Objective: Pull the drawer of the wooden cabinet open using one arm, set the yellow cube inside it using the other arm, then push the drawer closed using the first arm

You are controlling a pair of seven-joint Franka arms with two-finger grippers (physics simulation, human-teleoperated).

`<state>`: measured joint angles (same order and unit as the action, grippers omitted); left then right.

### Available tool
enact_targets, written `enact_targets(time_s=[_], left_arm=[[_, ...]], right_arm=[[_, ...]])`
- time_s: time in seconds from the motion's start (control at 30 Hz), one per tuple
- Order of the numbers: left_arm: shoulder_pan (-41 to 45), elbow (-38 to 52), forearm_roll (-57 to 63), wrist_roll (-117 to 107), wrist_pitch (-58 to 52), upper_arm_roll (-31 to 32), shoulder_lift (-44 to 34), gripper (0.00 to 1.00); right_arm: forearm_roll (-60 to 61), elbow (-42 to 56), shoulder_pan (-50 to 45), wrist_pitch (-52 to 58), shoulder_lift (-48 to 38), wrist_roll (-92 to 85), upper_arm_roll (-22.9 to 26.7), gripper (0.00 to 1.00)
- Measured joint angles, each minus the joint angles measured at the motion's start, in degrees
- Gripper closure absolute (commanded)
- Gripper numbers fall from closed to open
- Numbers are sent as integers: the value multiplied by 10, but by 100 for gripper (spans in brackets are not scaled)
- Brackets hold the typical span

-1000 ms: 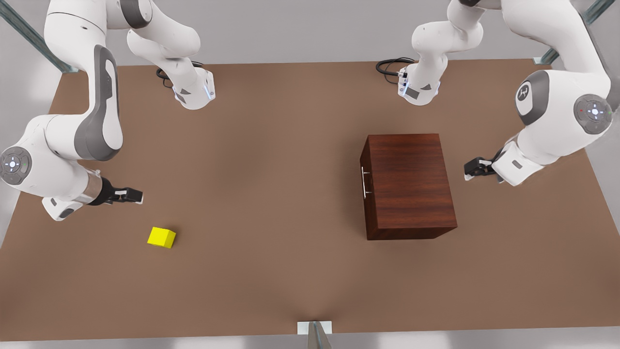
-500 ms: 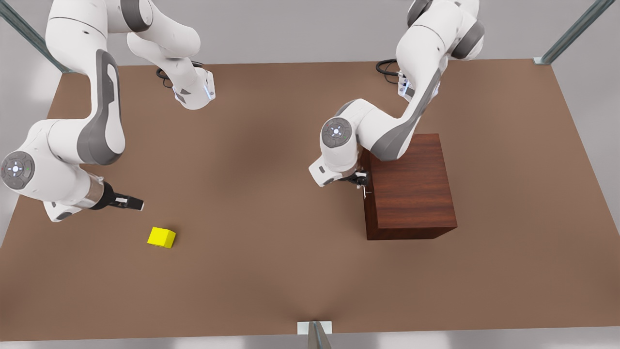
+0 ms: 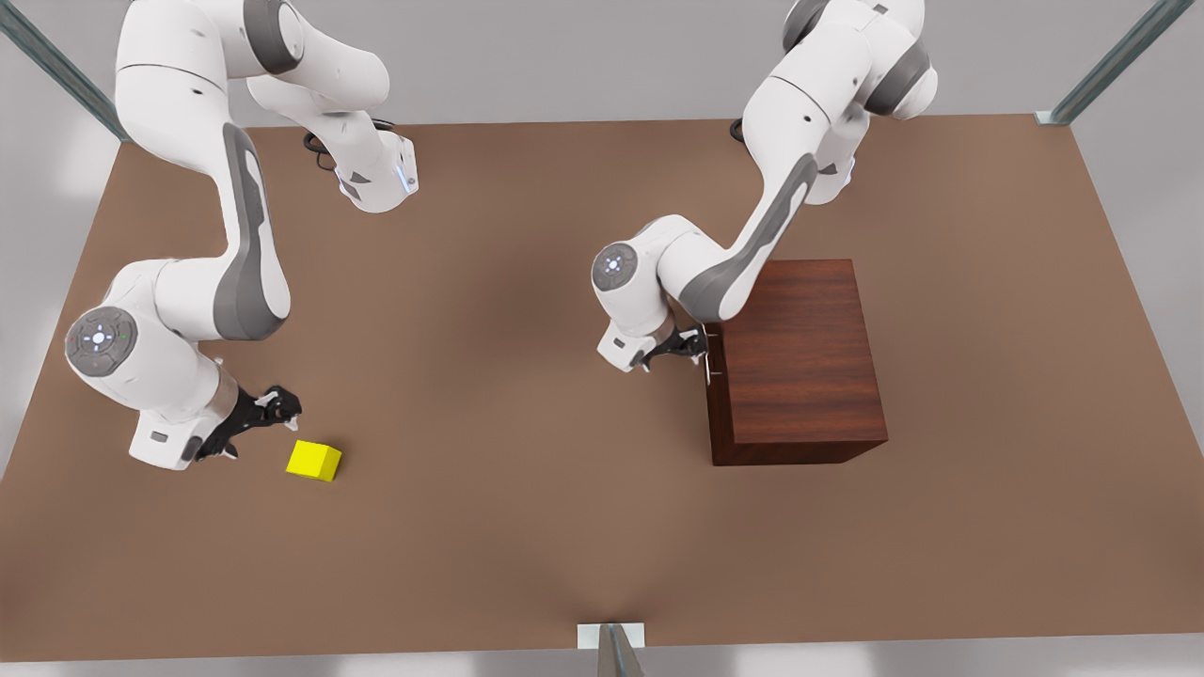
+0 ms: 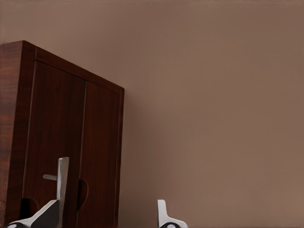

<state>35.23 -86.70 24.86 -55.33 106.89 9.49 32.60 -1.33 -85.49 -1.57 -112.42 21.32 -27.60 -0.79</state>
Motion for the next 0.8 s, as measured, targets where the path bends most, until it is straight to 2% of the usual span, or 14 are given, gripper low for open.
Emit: enact_targets(time_s=[0.17, 0.33, 0.63, 0.8], left_arm=[[3, -31, 40, -48, 5, 2, -1, 0], [4, -44, 52, -79, 7, 2, -12, 0], [4, -74, 56, -111, 10, 3, -27, 0], [6, -97, 60, -122, 15, 2, -31, 0]], right_arm=[[1, -10, 0, -88, 10, -96, 0, 0], [0, -19, -3, -131, 11, -171, -1, 0], [7, -45, -5, -158, 4, -263, 1, 0], [29, -47, -1, -126, 0, -301, 2, 0]])
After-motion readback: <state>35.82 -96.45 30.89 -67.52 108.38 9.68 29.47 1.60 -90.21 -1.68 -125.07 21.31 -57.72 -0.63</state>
